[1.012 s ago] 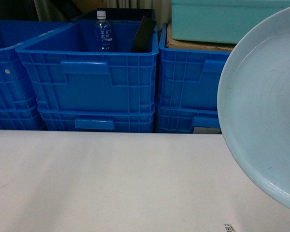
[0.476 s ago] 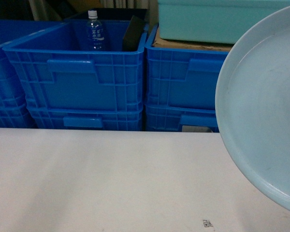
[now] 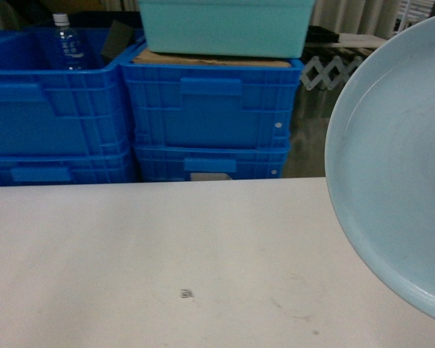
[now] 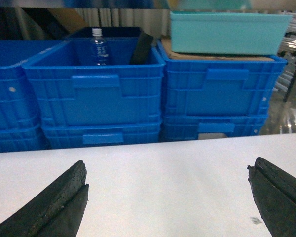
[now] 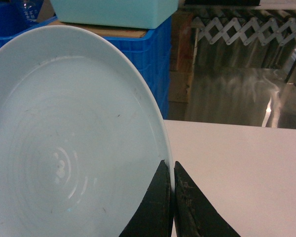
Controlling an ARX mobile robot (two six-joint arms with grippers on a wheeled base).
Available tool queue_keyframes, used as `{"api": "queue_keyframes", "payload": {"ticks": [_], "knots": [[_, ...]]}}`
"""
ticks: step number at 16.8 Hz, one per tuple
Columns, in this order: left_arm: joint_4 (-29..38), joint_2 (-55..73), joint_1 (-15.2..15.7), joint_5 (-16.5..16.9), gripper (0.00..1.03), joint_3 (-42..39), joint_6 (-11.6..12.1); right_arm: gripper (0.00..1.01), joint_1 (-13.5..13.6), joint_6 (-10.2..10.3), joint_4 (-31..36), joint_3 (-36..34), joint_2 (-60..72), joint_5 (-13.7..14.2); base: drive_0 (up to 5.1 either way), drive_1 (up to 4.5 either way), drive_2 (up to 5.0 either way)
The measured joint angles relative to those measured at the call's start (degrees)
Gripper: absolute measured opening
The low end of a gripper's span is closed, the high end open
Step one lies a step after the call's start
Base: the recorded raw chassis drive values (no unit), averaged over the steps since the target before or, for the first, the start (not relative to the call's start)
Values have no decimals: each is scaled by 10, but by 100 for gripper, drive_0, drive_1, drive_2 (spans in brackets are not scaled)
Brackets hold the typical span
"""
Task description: Place blue tray on left shelf second layer neatly
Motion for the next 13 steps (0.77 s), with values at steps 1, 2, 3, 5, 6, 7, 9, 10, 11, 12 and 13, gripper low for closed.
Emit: {"api": "queue_keyframes", "payload": {"ticks": [1,2,3,5,6,7,9,10,11,12,13], "knots": [[-3,0,0,1,98,0,0,2,0,0,4,0,0,0,353,-472,-287],[-1,0,0,1,98,0,0,2,0,0,0,0,0,0,348,-478,-290],[0,0,0,1,98,0,0,2,0,0,1,0,0,0,339,-487,-299],[-3,0,0,1,98,0,0,2,0,0,0,0,1,0,341,-482,-299],[-1,0,0,1,98,0,0,2,0,0,1,0,2,0,333,-487,-311],[-2,0,0,1,98,0,0,2,0,0,2,0,1,0,335,-402,-402],[-1,0,0,0,98,0,0,2,0,0,1,0,0,0,344,-397,-397],[-2,0,0,1,98,0,0,2,0,0,1,0,0,0,356,-390,-390],[-2,0,0,1,98,0,0,2,0,0,2,0,0,0,348,-398,-398],[0,0,0,0,98,0,0,2,0,0,1,0,0,0,327,-418,-418],[-2,0,0,1,98,0,0,2,0,0,2,0,0,0,319,-426,-426]]}}
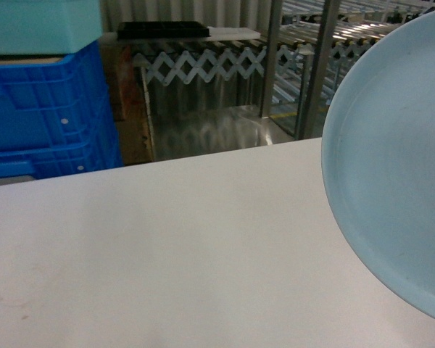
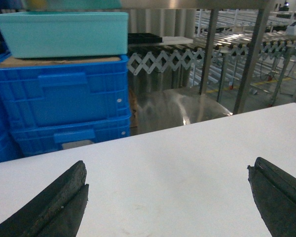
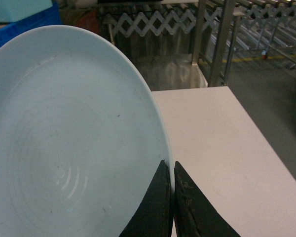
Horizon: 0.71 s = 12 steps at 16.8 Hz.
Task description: Place blue tray on left shelf second layer neatly
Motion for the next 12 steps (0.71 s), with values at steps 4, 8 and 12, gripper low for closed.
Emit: {"api": "queue_keyframes", "payload": {"ticks": [4,8,12], "knots": [[3,0,0,0,98,0,0,2,0,1,0,0,0,0,345,-397,-397],[1,0,0,0,98,0,0,2,0,1,-2,0,0,0,358,-382,-382],[0,0,0,0,98,0,0,2,0,1,-1,0,0,0,343,-375,-375]]}}
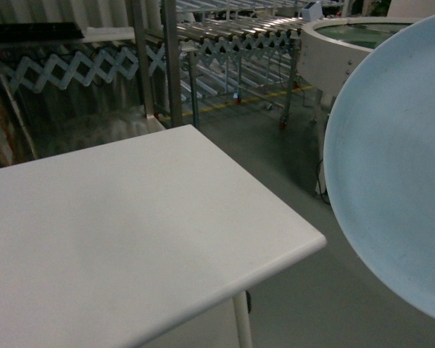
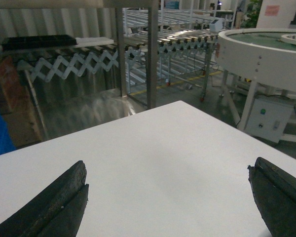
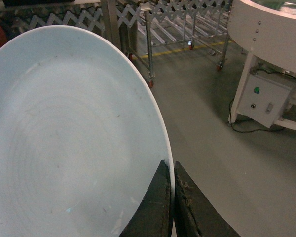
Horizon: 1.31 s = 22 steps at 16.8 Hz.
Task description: Place blue tray on left shelf second layer neatly
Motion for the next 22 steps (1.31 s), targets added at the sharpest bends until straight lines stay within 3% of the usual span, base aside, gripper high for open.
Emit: {"api": "queue_keyframes", "payload": {"ticks": [4,22], "knots": [[-1,0,0,1,98,0,0,2,0,0,3,0,-1,2,-139,-139,-139],[2,0,-1,-1,98,0,0,2,0,0,-1,0,0,0,288,-190,-574]]}}
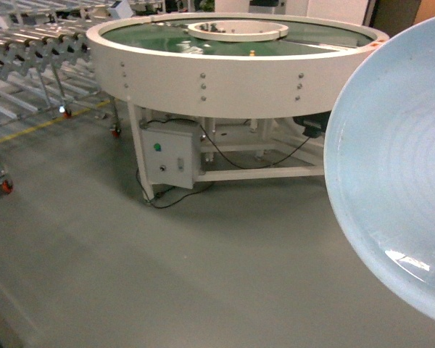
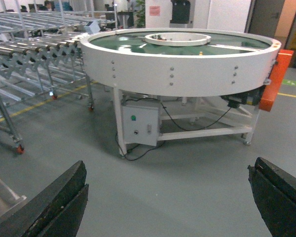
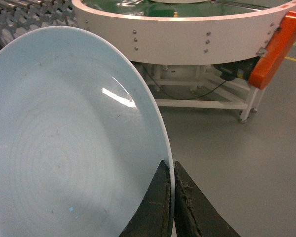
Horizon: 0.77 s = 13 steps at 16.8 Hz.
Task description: Place blue tray on left shelf second layer neatly
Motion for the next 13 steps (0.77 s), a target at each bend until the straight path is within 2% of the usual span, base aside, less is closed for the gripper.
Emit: {"api": "queue_keyframes", "payload": {"ticks": [13], "knots": [[-1,0,0,1,98,0,0,2,0,0,1,0,0,0,295,-181,-567]]}}
